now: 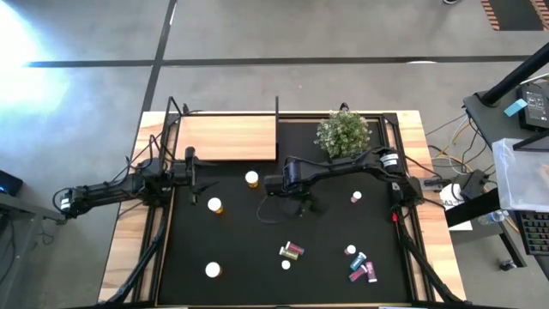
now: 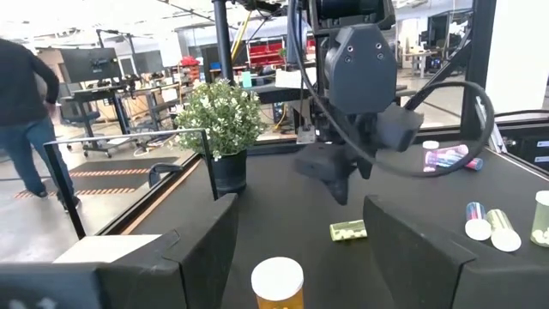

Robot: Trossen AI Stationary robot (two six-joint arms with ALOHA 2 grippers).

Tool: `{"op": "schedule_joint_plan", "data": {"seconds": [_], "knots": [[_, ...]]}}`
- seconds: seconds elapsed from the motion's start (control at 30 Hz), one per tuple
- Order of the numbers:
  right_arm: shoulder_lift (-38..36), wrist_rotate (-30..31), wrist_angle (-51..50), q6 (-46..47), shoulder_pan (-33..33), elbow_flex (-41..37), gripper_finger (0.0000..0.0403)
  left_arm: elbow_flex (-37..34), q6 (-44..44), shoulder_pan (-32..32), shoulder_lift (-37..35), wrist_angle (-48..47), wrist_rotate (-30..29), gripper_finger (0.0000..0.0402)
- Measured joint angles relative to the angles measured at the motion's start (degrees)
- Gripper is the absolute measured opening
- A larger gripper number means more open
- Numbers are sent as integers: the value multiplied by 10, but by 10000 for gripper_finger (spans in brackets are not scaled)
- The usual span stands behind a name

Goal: Pick and place medicine bottles onto shelf by color
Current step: Adjust the top yellow medicine bottle

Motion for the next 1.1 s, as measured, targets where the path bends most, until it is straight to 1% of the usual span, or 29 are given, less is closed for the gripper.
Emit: {"op": "schedule_joint_plan", "data": {"seconds": [0.23,0.33,0.57,0.77,0.83,0.97,1.1], "knots": [[0,1,0,-169,-7,-1,354,0,0,0,0,0,0,235],[0,2,15,-212,-13,-1,354,0,0,0,0,0,0,235],[4,1,62,-265,-32,-5,354,0,0,0,0,0,0,235],[37,0,76,-288,-35,-5,354,0,0,0,0,0,0,235],[47,0,76,-311,-35,-6,354,0,0,0,0,0,0,235],[56,0,80,-340,-35,-6,354,0,0,0,0,0,0,235],[59,-1,89,-346,-35,-6,354,0,0,0,0,0,0,235]]}}
